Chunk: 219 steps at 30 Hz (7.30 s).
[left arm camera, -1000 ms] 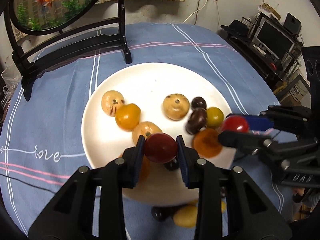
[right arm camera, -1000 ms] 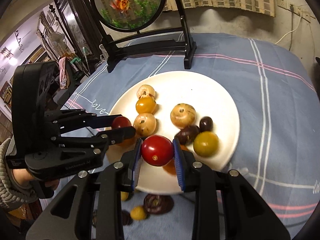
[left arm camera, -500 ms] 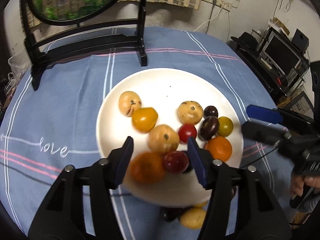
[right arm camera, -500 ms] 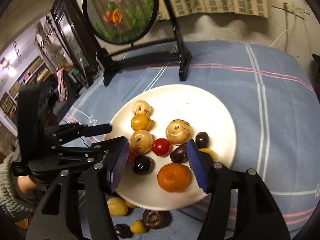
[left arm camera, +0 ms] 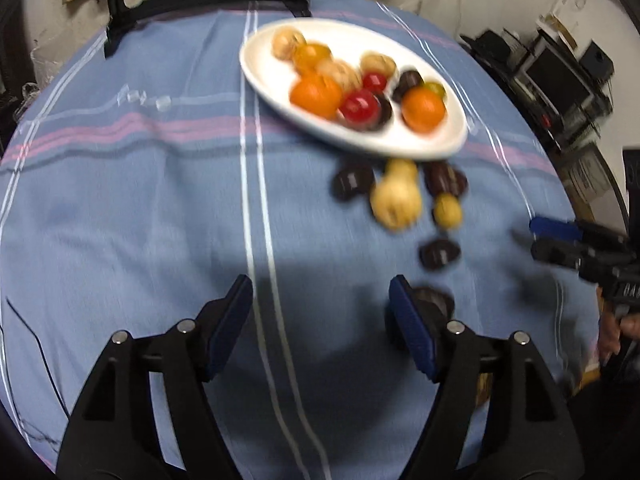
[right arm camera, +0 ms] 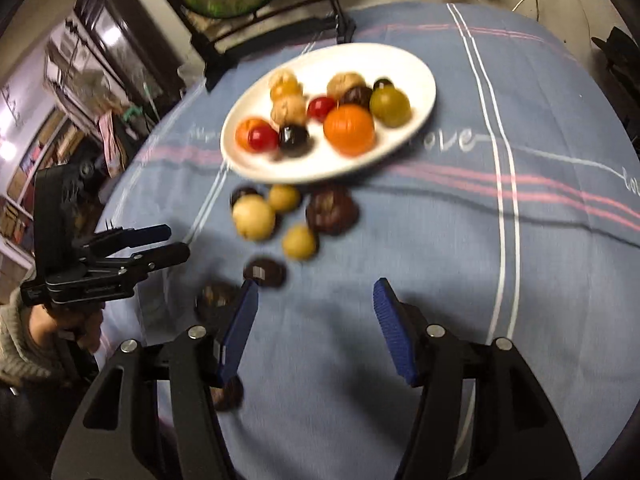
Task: Organize fruits
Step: 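Grasp a large dark purple fruit with the left tool while the right tool reaches toward another, then carry both dark purple fruits onto the white plate and open both tools, then grasp a small dark purple fruit from the cloth with the left tool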
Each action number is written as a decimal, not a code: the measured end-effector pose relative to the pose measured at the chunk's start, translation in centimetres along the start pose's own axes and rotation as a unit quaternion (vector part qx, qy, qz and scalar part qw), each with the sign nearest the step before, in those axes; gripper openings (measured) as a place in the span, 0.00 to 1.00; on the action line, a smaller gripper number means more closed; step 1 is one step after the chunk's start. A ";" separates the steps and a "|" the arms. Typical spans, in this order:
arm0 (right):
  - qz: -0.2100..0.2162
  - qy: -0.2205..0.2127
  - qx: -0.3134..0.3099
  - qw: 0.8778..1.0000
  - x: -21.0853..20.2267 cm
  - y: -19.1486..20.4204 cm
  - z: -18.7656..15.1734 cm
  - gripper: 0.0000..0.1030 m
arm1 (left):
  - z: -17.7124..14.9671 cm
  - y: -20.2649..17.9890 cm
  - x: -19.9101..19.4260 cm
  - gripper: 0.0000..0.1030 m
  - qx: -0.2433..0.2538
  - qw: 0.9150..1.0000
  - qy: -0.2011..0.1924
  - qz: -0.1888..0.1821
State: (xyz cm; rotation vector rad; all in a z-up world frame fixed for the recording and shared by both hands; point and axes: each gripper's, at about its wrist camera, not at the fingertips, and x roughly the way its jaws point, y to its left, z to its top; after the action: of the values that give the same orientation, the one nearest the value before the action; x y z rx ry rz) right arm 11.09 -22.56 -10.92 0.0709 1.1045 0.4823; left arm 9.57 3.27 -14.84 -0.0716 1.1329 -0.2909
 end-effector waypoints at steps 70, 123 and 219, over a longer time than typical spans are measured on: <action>0.005 0.125 -0.214 0.969 5.7 10.5 -5.0 0.42 | -4.6 1.6 -0.9 0.45 0.010 1.000 0.002 -0.008; -0.012 -0.043 -0.076 0.996 10.8 -2.9 23.5 0.42 | 17.9 2.9 6.0 0.45 0.009 0.997 -0.069 0.036; -0.059 0.035 0.000 0.998 -0.1 0.7 -2.0 0.61 | 5.5 1.6 5.0 0.31 0.005 0.999 -0.034 0.007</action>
State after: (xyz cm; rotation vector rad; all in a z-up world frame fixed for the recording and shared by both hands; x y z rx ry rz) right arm 9.08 -22.30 -11.47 -0.0118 1.1708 0.3819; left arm 16.81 3.03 -17.20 -0.0635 1.0638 -0.2793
